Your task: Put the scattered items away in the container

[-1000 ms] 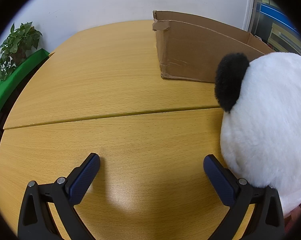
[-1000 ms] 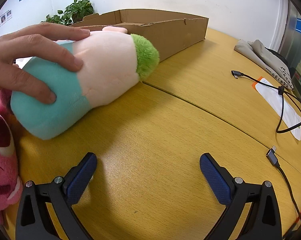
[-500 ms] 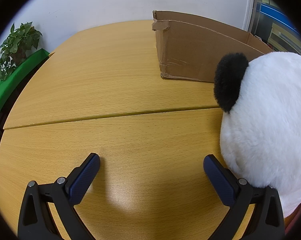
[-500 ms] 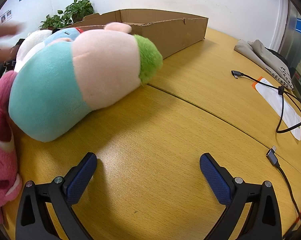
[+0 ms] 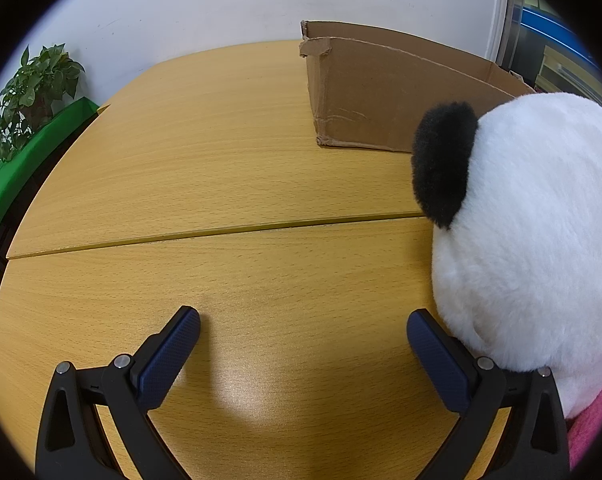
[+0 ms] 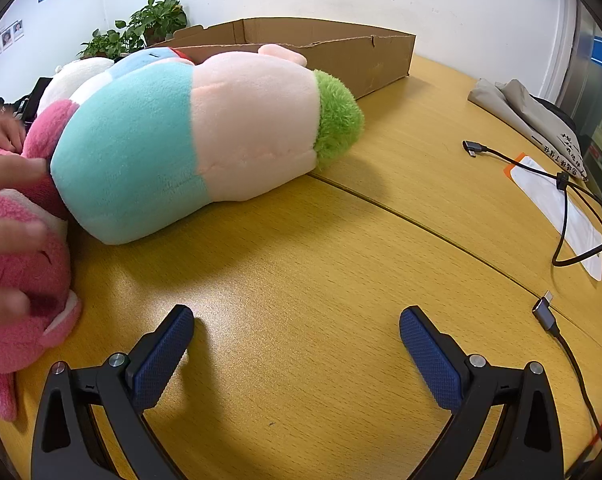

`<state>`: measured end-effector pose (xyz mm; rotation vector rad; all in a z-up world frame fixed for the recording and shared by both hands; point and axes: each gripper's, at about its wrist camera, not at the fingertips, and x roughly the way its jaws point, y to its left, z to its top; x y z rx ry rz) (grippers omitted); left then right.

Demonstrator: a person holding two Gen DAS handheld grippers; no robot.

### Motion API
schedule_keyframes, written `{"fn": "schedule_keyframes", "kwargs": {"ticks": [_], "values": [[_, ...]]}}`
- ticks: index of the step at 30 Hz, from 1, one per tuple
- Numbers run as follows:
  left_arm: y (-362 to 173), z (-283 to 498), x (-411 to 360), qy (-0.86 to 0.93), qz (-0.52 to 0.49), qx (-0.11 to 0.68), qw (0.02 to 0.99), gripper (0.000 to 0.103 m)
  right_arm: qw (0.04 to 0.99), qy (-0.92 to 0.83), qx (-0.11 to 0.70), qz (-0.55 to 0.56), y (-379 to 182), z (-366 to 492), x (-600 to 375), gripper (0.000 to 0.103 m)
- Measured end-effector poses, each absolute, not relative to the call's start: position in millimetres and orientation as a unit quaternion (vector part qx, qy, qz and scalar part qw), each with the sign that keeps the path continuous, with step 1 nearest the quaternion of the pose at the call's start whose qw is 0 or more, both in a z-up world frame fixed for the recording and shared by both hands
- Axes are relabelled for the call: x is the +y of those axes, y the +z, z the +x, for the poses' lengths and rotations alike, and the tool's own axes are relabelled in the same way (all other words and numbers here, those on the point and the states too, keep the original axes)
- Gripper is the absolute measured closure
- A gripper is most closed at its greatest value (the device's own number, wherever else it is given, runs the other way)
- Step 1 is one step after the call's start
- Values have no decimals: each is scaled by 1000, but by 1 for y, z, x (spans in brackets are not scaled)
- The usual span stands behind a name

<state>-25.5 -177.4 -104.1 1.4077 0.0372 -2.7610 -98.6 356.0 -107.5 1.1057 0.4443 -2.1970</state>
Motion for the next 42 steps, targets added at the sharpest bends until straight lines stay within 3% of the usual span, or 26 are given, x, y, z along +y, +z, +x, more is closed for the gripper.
{"fn": "schedule_keyframes", "kwargs": {"ticks": [22, 33, 36, 42], "values": [[-105, -25, -177, -891, 454, 11, 21, 0, 321, -832, 171, 419, -108, -100, 351, 0], [-105, -25, -177, -891, 454, 11, 21, 0, 272, -847, 151, 430, -106, -83, 343, 0], [-105, -25, -178, -891, 454, 11, 21, 0, 245, -863, 162, 411, -90, -57, 349, 0], [-105, -25, -178, -891, 454, 11, 21, 0, 207, -908, 104, 349, -20, 21, 385, 0]]}}
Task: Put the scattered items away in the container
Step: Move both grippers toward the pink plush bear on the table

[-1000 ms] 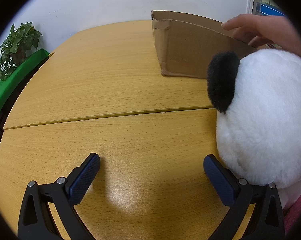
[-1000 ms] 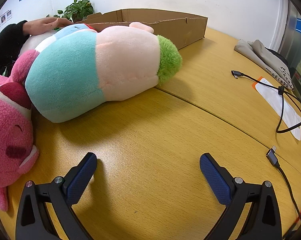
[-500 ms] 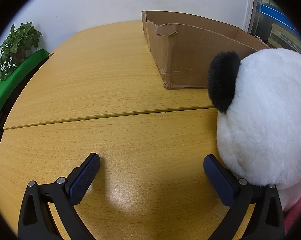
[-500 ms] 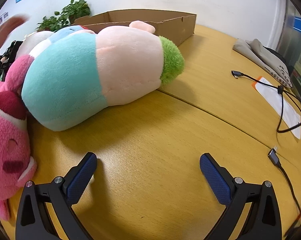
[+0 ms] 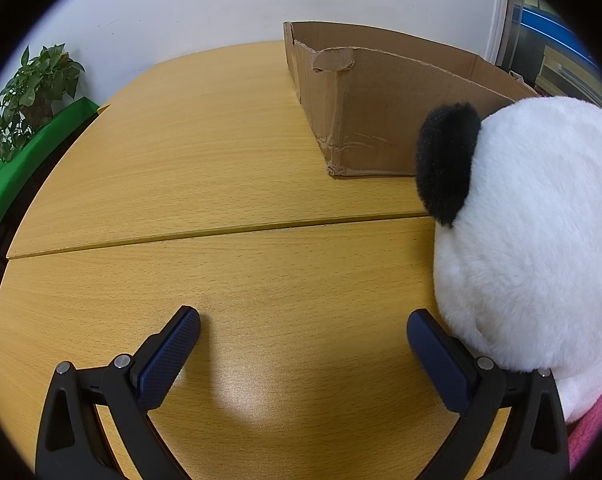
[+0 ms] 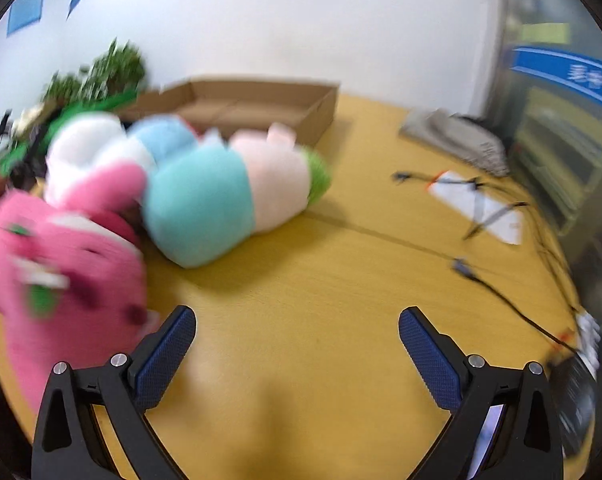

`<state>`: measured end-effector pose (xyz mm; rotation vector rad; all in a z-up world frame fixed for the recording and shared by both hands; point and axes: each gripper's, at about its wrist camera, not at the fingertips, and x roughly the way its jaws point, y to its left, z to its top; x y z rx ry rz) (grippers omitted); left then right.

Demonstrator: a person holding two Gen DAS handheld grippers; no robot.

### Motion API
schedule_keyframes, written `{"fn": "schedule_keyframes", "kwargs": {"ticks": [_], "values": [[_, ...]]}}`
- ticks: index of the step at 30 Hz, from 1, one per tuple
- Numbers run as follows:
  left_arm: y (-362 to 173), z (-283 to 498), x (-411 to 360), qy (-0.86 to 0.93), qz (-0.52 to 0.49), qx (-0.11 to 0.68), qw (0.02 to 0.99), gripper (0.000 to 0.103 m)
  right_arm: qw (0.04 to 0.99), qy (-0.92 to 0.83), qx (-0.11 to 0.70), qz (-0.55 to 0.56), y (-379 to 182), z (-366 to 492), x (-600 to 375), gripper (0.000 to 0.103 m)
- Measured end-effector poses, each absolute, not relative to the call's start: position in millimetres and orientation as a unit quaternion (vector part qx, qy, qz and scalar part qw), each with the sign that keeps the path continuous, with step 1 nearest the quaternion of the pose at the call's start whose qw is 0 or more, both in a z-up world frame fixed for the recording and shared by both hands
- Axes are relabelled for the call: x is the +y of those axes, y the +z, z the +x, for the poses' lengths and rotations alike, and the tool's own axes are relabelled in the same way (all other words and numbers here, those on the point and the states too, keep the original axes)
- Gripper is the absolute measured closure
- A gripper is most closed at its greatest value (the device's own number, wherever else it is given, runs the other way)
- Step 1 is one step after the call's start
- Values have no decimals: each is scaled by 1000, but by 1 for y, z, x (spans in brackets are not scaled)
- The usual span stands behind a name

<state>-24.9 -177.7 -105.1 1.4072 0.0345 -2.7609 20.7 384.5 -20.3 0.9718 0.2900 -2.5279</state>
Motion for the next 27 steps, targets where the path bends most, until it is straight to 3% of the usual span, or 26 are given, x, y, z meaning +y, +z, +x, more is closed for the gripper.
{"fn": "schedule_keyframes", "kwargs": {"ticks": [8, 14, 20, 27], "values": [[-105, -22, -175, -890, 454, 20, 39, 0, 188, -923, 76, 327, -21, 105, 349, 0], [-65, 52, -166, -913, 404, 25, 41, 1, 180, -935, 11, 306, -12, 132, 330, 0], [5, 159, -102, -945, 326, -4, 15, 1, 149, -942, 47, 296, 6, 151, 302, 0], [17, 195, -22, -937, 334, 39, -99, 1, 156, -930, 6, 333, 0, 153, 287, 0]]}}
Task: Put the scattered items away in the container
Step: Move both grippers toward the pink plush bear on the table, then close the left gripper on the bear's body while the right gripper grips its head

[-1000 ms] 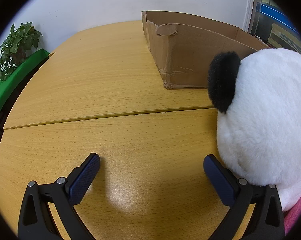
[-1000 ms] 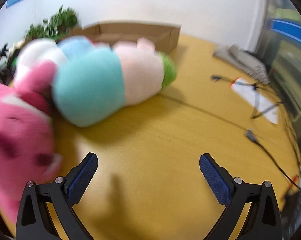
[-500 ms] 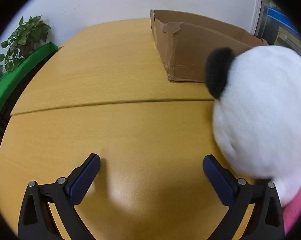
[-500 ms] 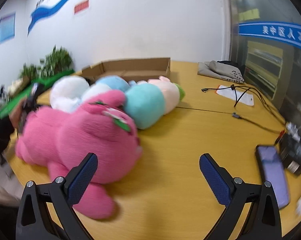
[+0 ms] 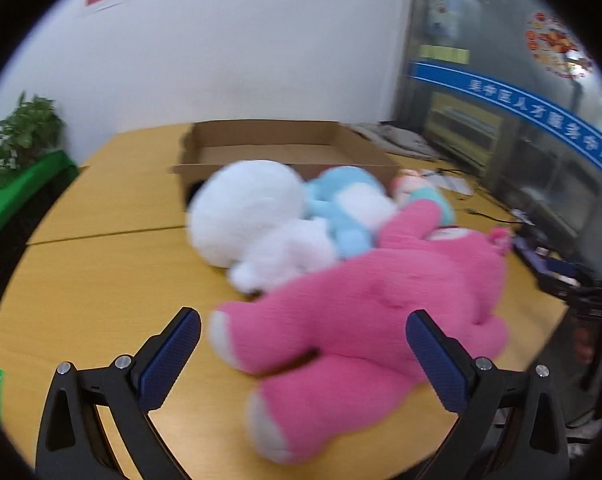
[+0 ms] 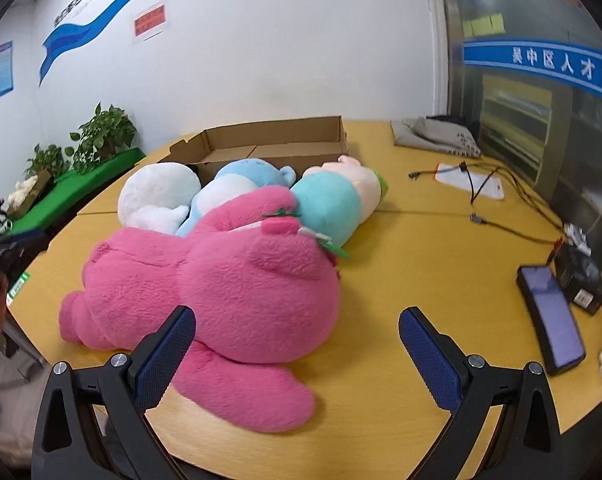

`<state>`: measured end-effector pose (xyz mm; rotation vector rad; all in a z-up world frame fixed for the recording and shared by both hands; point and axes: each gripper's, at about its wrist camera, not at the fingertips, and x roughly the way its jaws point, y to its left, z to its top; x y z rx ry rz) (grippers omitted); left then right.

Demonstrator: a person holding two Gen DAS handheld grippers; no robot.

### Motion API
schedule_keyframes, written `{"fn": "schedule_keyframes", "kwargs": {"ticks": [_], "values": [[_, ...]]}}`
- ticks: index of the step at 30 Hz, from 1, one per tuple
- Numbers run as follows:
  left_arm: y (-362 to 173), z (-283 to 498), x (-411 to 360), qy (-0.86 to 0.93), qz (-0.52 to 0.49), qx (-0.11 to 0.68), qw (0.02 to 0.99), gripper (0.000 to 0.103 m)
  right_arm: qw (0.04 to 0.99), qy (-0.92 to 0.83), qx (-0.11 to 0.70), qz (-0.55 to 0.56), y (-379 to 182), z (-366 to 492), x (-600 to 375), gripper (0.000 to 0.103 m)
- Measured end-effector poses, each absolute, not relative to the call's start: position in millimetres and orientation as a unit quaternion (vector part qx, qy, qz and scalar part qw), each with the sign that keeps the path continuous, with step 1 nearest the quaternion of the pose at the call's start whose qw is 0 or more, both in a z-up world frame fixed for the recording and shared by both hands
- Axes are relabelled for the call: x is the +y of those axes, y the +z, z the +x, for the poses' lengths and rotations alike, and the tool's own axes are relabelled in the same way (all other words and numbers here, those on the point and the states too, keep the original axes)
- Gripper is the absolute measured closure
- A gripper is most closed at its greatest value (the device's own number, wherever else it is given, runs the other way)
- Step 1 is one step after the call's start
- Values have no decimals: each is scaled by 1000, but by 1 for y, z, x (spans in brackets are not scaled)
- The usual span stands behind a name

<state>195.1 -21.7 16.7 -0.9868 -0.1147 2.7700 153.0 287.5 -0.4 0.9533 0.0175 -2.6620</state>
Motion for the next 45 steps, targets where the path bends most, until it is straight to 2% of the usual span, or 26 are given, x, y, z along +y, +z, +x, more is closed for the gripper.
{"fn": "schedule_keyframes", "kwargs": {"ticks": [15, 25, 38, 45], "values": [[3, 178, 2, 914, -368, -94, 142, 1, 174, -922, 31, 345, -5, 152, 269, 0], [-8, 166, 11, 894, -383, -129, 194, 1, 189, -916, 20, 353, -10, 133, 272, 0], [-30, 150, 9, 876, -409, -160, 201, 1, 234, -915, 6, 329, -2, 107, 290, 0], [-58, 129, -13, 854, -439, -202, 195, 0, 293, -868, -21, 400, -60, 50, 281, 0]]}}
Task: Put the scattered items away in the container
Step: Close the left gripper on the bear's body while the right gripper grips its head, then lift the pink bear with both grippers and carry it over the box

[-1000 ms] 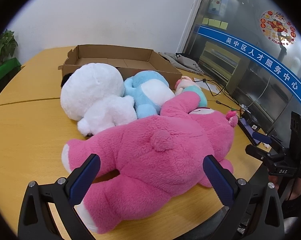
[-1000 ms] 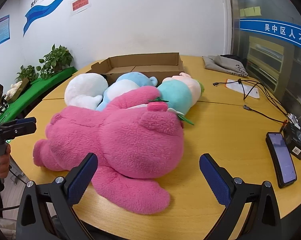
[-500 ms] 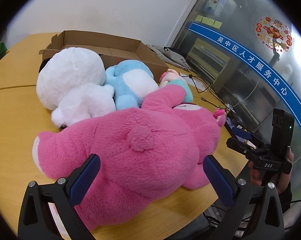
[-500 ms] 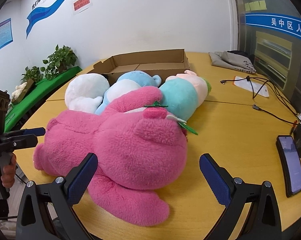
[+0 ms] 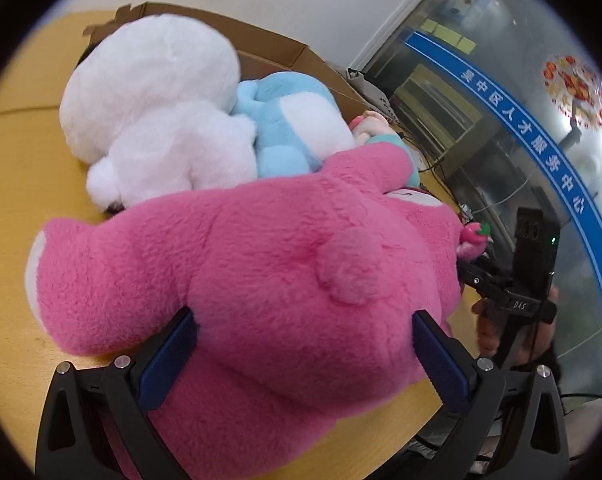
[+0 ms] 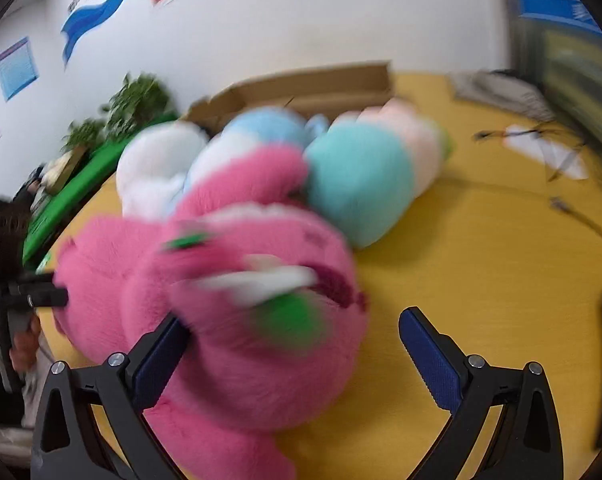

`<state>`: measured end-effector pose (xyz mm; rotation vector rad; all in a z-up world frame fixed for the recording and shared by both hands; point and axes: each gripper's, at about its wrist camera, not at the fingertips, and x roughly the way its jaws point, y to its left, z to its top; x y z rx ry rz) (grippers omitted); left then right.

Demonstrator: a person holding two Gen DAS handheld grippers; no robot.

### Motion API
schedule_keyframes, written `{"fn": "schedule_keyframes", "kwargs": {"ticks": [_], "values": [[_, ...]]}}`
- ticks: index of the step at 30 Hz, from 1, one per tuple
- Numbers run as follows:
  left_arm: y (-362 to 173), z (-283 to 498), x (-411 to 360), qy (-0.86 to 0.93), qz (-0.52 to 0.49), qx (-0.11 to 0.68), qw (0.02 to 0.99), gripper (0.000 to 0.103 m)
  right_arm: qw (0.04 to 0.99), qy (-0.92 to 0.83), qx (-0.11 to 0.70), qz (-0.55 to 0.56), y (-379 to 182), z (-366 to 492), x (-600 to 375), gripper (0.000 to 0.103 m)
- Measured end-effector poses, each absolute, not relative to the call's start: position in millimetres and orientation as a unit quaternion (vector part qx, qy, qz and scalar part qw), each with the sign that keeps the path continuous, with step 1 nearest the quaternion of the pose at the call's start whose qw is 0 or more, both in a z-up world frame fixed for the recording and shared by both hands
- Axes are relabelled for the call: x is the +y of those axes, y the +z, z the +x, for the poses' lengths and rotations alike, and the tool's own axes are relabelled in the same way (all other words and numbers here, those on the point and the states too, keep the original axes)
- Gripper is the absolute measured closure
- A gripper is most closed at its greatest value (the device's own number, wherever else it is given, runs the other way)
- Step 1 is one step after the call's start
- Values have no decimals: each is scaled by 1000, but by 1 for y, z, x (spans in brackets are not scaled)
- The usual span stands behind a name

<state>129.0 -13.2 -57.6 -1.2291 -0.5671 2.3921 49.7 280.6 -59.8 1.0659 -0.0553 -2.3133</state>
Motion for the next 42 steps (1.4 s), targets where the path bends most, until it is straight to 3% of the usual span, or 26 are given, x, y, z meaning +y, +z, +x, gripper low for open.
{"fn": "schedule_keyframes", "kwargs": {"ticks": [3, 7, 9, 13, 16, 21, 28, 36, 42], "values": [[-59, 126, -19, 850, -439, -212, 200, 2, 319, -856, -67, 402, -65, 41, 279, 0], [-58, 125, -27, 841, -436, -243, 209, 28, 330, -845, -90, 411, -74, 37, 279, 0], [-55, 130, -31, 840, -433, -250, 212, 41, 335, -848, -94, 399, -70, 44, 278, 16], [-42, 141, -27, 853, -422, -235, 199, 54, 323, -869, -71, 368, -47, 80, 265, 29], [-20, 150, -32, 860, -400, -241, 204, 54, 327, -878, -73, 342, -23, 95, 263, 34], [62, 158, -32, 900, -338, -181, 209, 54, 345, -890, -91, 284, 28, 104, 260, 35], [169, 94, -16, 934, -267, -89, 219, 54, 353, -907, -113, 200, 101, 40, 251, 33], [210, -54, -34, 938, -254, -90, 219, 54, 338, -915, -131, 174, 156, -104, 237, 33], [185, -182, -49, 926, -310, -117, 182, 54, 324, -912, -141, 210, 143, -243, 213, 33]]}}
